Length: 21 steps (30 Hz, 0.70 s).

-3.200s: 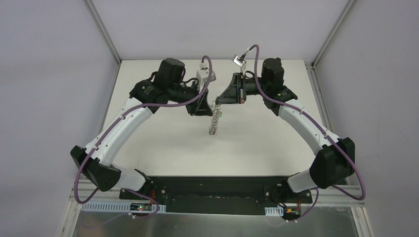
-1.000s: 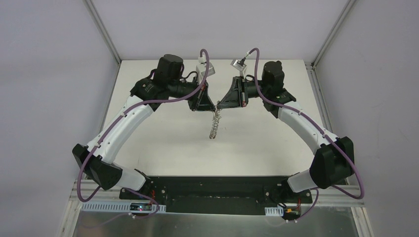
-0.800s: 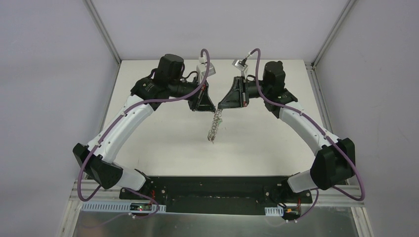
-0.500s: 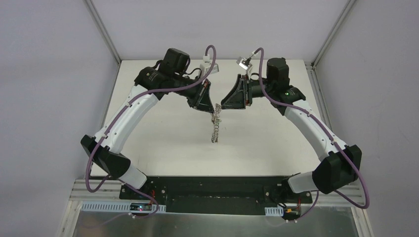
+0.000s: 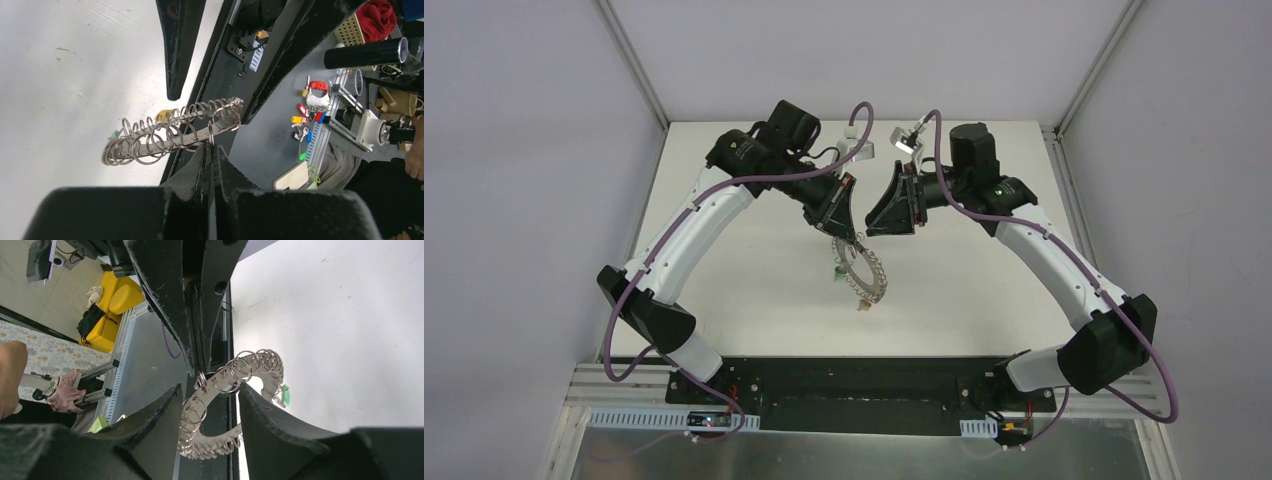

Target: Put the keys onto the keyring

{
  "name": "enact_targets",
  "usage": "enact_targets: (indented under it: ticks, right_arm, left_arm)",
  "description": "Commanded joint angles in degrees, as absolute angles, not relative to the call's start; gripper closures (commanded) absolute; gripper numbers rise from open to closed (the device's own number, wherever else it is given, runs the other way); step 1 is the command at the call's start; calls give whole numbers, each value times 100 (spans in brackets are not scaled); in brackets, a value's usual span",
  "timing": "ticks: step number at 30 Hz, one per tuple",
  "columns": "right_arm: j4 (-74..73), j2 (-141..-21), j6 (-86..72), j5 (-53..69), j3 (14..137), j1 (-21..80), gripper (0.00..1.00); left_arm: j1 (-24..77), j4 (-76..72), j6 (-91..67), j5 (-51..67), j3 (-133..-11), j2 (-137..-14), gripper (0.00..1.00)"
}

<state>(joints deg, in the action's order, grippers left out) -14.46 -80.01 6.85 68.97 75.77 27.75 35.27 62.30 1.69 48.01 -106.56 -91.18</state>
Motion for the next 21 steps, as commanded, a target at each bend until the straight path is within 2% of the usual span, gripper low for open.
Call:
enact_targets:
  ticks: [1, 7, 14, 21]
  right_arm:
    - [-1429, -8076, 872, 6969, 7736, 2920, 54]
    - [-1026, -8128, 499, 7172, 7576, 3034, 58]
    - [-673, -8148, 136, 7382, 7487, 3043, 71]
    - [-657, -8110, 148, 7384, 7370, 3046, 74]
  left_arm:
    - [3586, 6170, 20, 5154, -10829, -9109, 100]
    - [3591, 6079, 20, 5239, -10784, -9123, 100]
    - [3588, 6095, 16, 5191, -10761, -9115, 100]
    - [3593, 6094, 36, 5153, -10758, -9084, 100]
